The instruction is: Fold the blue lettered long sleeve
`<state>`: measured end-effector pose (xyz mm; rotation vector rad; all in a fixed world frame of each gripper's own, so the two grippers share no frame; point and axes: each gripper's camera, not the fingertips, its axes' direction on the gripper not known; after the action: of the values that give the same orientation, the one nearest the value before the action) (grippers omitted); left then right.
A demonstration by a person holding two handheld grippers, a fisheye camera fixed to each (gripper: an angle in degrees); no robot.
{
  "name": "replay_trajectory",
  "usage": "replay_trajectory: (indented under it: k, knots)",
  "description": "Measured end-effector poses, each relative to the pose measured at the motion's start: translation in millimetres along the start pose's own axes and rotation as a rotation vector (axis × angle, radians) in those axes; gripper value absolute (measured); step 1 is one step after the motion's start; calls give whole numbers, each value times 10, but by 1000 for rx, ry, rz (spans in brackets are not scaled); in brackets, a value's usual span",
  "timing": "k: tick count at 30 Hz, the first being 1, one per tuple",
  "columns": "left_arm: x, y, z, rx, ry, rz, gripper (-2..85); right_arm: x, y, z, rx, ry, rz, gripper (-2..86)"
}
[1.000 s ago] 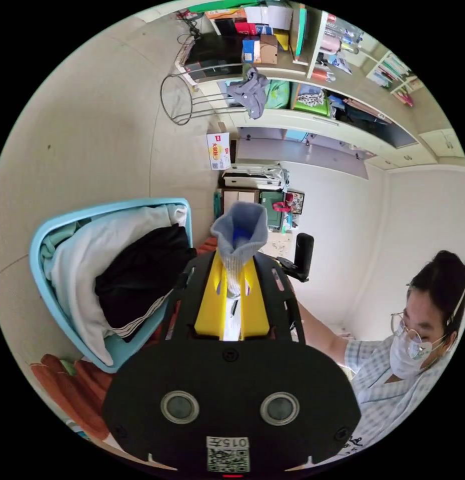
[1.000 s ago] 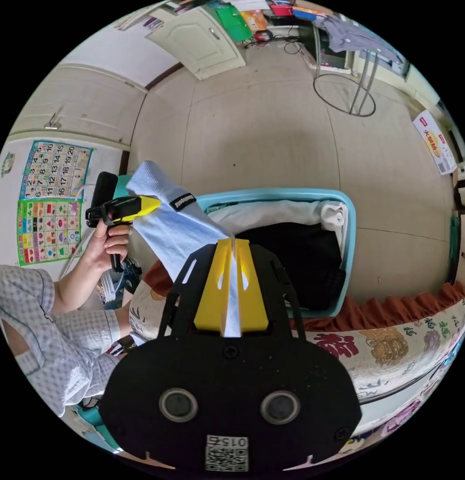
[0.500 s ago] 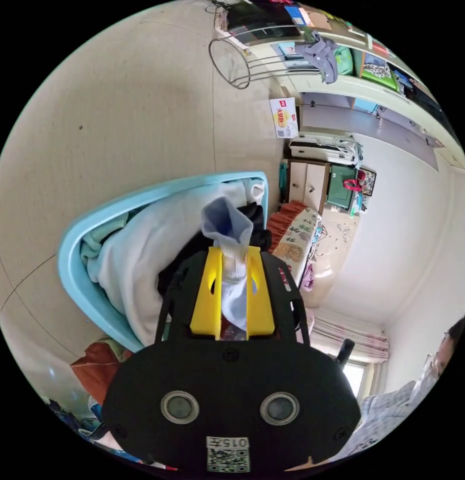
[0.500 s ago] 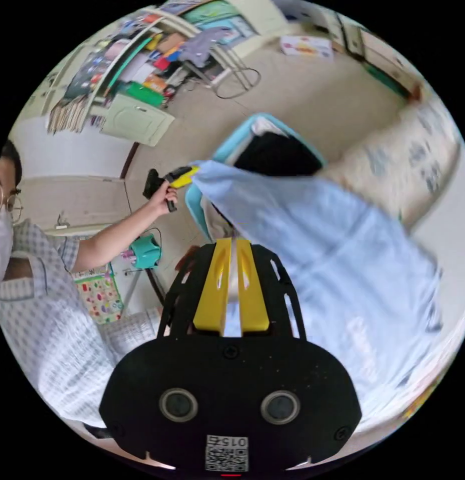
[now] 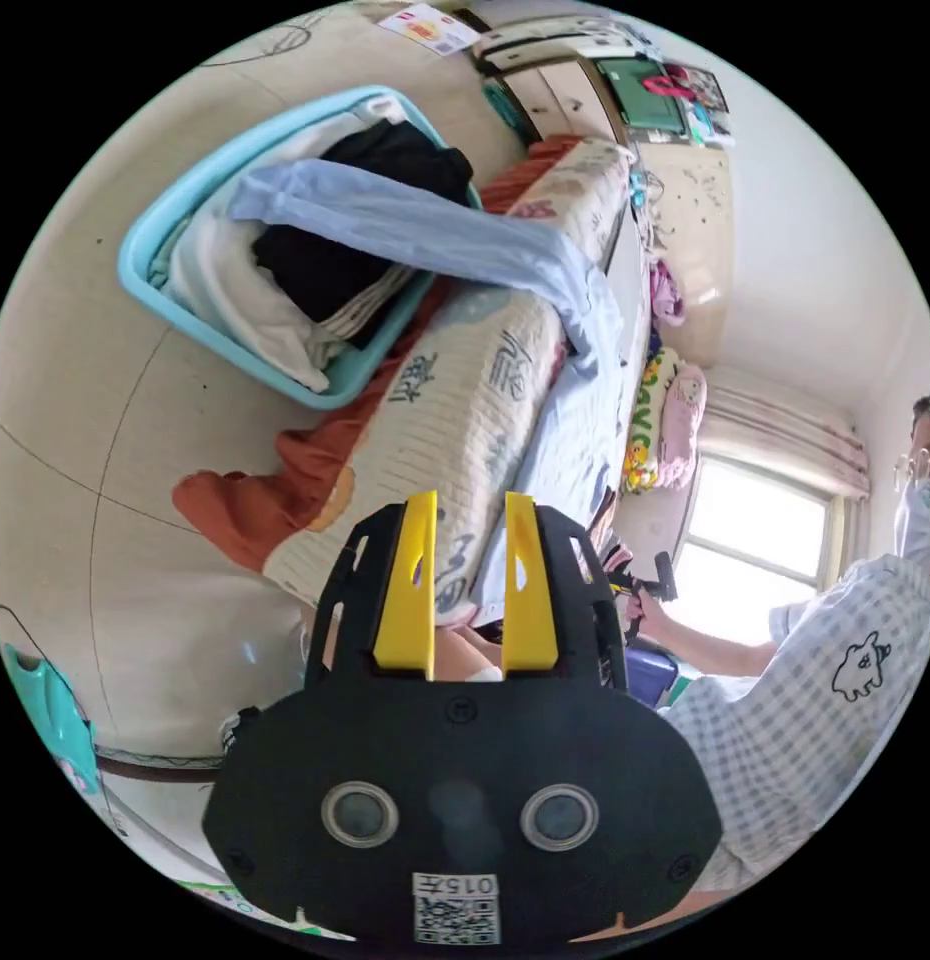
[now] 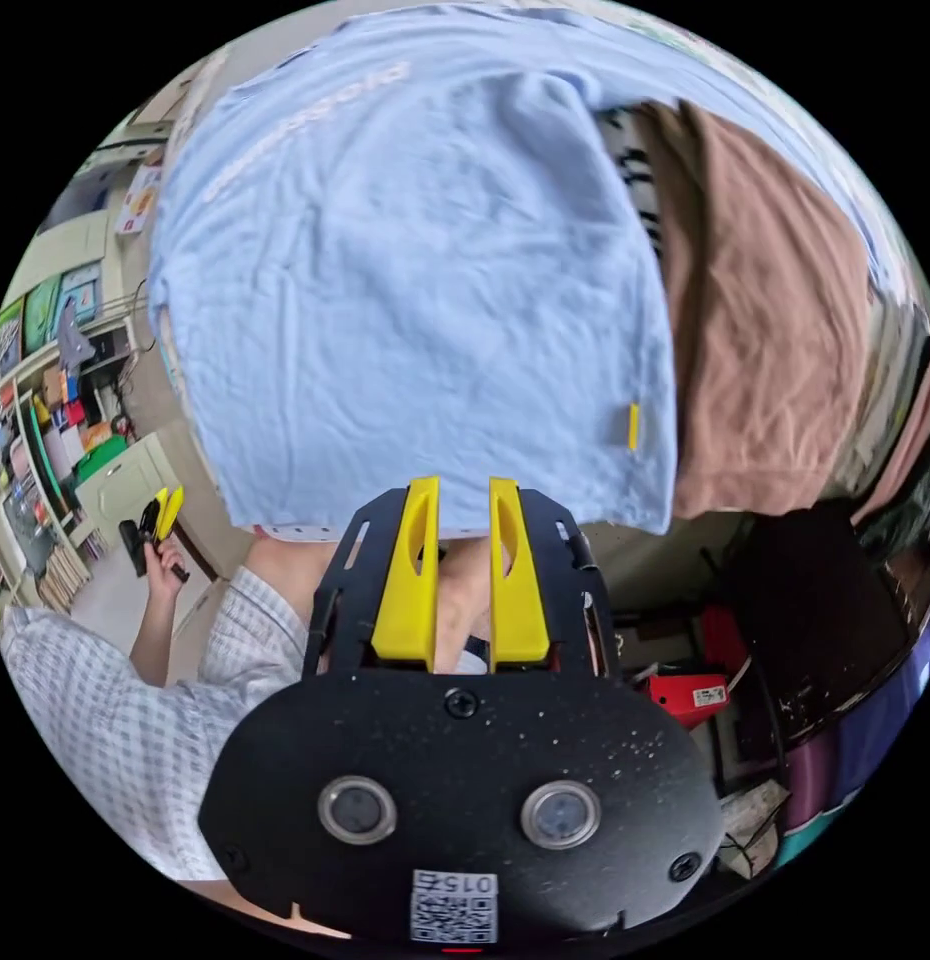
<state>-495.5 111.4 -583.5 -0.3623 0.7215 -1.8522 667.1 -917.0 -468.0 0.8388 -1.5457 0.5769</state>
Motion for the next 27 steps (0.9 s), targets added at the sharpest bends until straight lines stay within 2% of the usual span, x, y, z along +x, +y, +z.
replay_trajectory:
  k: [4, 9, 11, 15, 20, 27]
  knots:
    - [323, 266, 922, -150, -89, 83, 110, 556, 353, 16, 47, -4, 44, 101]
    - [427, 638, 1720, -187, -217, 80, 114, 1217, 748, 14, 48, -36, 20, 108]
    - [445, 788, 2070, -205, -339, 100, 110, 1337, 858, 39, 39, -70, -25, 99]
    - [410, 882, 2515, -205, -442, 93, 99, 1438, 1139, 40, 35, -87, -116, 84]
    - [371, 872, 3166, -301, -604, 119, 62, 1502, 1539, -57, 57, -78, -190, 75]
    - [152, 911, 3432, -315, -620, 118, 23, 1586, 2030, -257, 14, -50, -280, 8]
